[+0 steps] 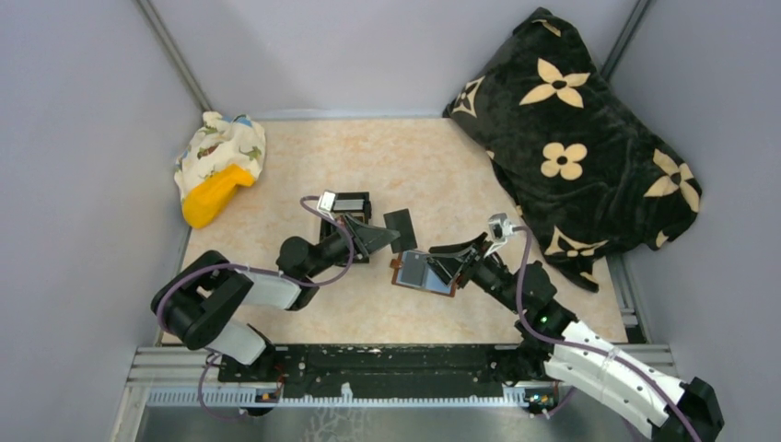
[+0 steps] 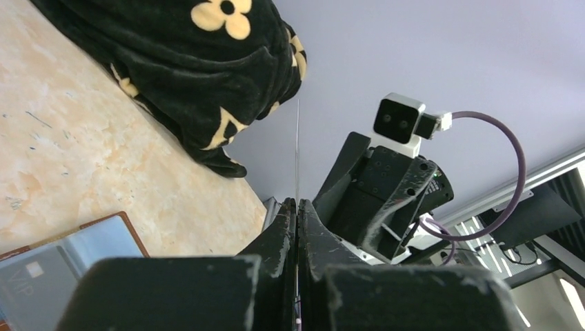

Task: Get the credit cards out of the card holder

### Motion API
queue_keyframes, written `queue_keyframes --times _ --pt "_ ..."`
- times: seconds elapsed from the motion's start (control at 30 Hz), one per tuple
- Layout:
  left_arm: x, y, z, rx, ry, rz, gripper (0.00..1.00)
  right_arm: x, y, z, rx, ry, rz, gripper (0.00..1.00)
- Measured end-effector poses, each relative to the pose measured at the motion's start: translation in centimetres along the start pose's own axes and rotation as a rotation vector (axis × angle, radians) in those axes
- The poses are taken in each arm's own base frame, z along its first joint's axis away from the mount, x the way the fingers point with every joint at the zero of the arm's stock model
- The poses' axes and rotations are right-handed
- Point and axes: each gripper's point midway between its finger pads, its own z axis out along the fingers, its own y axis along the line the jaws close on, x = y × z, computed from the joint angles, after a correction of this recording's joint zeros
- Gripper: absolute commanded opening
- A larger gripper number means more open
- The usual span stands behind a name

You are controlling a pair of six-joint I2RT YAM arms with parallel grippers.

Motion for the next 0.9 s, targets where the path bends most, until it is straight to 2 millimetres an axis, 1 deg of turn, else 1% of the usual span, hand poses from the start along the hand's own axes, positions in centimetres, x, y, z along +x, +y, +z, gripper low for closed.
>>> queue_keyframes --times 0.07,0.17,0.3,0.4,0.63,0.83,0.9 --pt "0.3 -0.2 0.1 0.003 0.002 -0.010 0.00 -0.5 1.2 0.2 -0.040 -0.012 -0.012 0.43" --pt "1.2 -0.5 0.3 0.010 0.020 -0.021 0.00 -0.6 2.1 0.5 -0.066 -0.013 -0.020 0.42" --pt "1.9 -0.9 0.6 0.022 0.038 -0.028 0.00 0.2 1.8 1.0 -0.057 0.009 -0.027 0.41" --pt "1.8 -1.0 0.7 0.022 0.030 -0.027 0.00 0.6 1.6 1.1 -0.046 0.022 -0.033 0.40" --pt "1.2 -1.9 0.8 0.043 0.005 -0.017 0.00 -0.7 2.1 1.3 -0.048 -0.009 -0.050 0.38" --pt "1.0 -2.2 0.8 0.048 0.000 -0.016 0.00 -0.7 2.0 1.4 -0.039 -0.010 -0.050 0.37" --pt "0.8 -2.5 0.8 0.056 -0.007 -0.012 0.00 -0.6 1.9 1.4 -0.038 -0.008 -0.050 0.35"
